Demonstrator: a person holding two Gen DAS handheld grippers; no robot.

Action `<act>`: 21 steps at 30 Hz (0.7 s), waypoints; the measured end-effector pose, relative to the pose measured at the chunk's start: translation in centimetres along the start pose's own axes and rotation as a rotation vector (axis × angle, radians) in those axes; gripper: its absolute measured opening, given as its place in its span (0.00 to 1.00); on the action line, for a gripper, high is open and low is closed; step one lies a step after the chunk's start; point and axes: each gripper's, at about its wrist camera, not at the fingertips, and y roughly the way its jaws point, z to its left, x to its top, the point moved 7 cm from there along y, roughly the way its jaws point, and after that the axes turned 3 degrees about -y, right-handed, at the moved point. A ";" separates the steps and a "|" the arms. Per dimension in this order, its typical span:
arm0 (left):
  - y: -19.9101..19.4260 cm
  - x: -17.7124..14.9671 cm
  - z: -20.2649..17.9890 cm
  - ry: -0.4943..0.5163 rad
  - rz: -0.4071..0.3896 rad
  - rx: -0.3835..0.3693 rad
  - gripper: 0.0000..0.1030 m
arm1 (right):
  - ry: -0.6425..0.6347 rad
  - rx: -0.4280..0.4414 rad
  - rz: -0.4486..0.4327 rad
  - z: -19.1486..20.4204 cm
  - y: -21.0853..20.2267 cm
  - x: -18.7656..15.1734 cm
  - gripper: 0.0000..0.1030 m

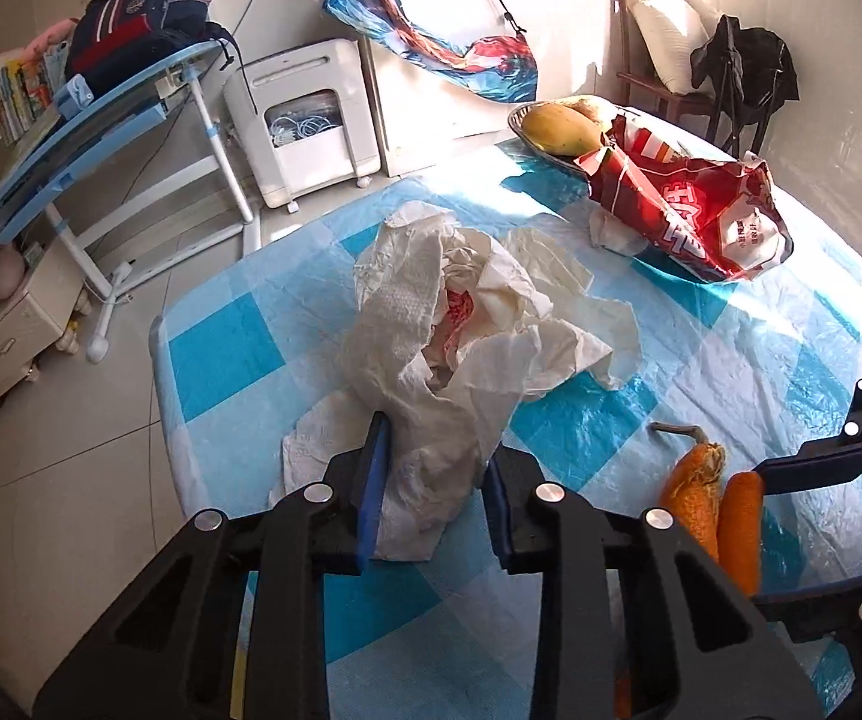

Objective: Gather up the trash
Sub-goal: 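Grasp the white plastic bag with the left tool while the right tool grasps an orange peel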

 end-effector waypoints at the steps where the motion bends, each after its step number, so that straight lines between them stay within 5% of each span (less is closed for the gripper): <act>1: -0.2 -0.1 -0.4 -0.010 0.008 -0.031 0.23 | -0.004 0.003 0.009 0.1 0.1 -0.2 0.36; 7: -2.5 -1.6 -2.2 -0.146 0.045 -0.295 0.19 | -0.062 -0.042 0.052 -0.7 -1.6 -1.4 0.15; 8: -3.1 -2.0 -2.3 -0.166 0.045 -0.331 0.19 | -0.066 -0.056 0.063 -1.0 -1.8 -1.7 0.01; 12: -6.1 -3.6 -2.9 -0.213 0.044 -0.444 0.19 | -0.046 -0.066 0.078 -2.0 -3.4 -2.9 0.01; 21: -11.5 -6.6 -1.7 -0.312 0.008 -0.337 0.19 | 0.111 0.007 0.018 -3.2 -3.0 -1.7 0.01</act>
